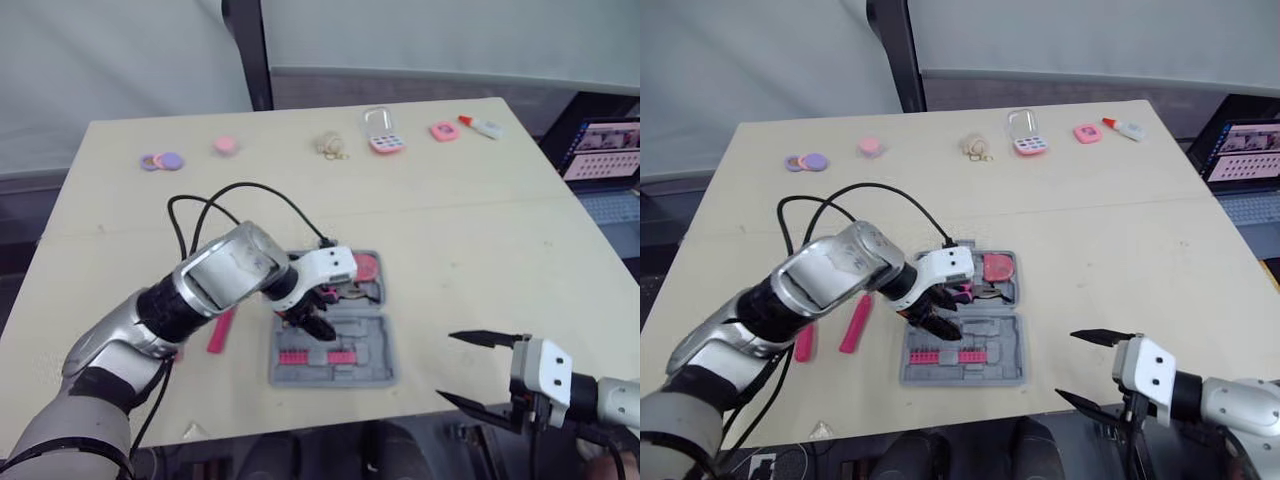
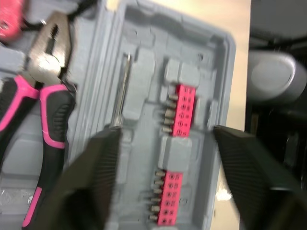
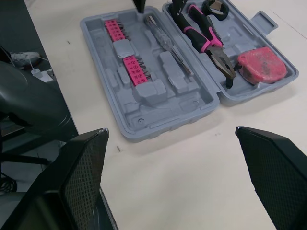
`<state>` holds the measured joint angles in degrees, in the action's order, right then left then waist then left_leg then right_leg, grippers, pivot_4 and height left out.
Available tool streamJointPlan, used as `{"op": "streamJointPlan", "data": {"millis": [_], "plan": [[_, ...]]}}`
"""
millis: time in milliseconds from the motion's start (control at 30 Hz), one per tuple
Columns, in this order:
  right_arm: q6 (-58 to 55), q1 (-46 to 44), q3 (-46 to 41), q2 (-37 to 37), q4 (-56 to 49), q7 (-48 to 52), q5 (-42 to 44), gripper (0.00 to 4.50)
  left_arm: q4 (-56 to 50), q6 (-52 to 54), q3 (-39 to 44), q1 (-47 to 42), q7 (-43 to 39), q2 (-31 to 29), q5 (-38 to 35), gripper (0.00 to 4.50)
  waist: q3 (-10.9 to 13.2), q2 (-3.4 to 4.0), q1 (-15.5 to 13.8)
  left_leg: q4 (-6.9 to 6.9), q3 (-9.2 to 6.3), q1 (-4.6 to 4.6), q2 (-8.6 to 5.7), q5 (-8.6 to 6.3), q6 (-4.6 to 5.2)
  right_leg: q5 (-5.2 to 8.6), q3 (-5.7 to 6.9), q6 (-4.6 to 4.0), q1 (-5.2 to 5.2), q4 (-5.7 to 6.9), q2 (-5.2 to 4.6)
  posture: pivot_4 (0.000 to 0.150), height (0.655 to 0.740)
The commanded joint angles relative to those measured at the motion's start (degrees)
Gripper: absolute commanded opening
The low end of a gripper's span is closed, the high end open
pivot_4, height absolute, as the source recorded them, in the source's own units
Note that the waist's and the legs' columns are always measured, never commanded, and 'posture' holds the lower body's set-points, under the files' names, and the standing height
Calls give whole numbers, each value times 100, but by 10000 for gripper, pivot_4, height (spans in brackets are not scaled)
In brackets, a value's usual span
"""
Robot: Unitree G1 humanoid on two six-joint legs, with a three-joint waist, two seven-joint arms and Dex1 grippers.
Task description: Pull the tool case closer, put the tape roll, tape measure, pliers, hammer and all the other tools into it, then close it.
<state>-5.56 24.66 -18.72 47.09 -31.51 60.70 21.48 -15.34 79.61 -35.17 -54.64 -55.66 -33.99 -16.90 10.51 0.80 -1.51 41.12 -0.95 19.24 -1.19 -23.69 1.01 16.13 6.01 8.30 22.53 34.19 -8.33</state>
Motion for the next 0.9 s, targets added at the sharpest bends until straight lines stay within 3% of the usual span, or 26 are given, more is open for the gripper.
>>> {"op": "streamJointPlan", "data": {"millis": [33,100,133,467,567,900], "plan": [[8,-26,-46,-8,-143,-63,40,45000,-230,-305,519,355,164,-102,-178,11882,0,0,-1,0,0,0,0,0,0,0,0,0,0,0,0,1500,7400],[16,-23,-50,-9,-145,-73,32,45000,-278,-759,809,707,201,-143,-238,1646,0,0,-5,1,0,1,-1,0,0,0,0,0,0,0,0,1500,7400],[19,-16,-52,-13,-149,-78,28,45000,-302,-1151,965,938,220,-146,-225,273,0,0,-10,1,-1,0,-1,0,0,0,-1,0,0,0,0,1500,7400],[34,66,-121,-43,-211,-129,67,45000,144,-4090,2016,2883,325,134,-163,273,-1,1,-8,1,0,-1,-1,0,0,0,1,0,0,-1,-2,1500,7400],[40,97,-138,-47,-217,-141,86,45000,574,-5005,1969,3178,395,124,228,273,-1,1,-21,6,0,0,-2,0,0,-1,2,0,-2,-1,-3,1500,7400],[42,115,-180,-67,-210,-224,85,45000,1365,-6079,1992,3459,616,436,657,273,-2,2,-5,3,7,-2,-4,0,0,-1,5,1,-2,0,-3,1500,7400]]}}
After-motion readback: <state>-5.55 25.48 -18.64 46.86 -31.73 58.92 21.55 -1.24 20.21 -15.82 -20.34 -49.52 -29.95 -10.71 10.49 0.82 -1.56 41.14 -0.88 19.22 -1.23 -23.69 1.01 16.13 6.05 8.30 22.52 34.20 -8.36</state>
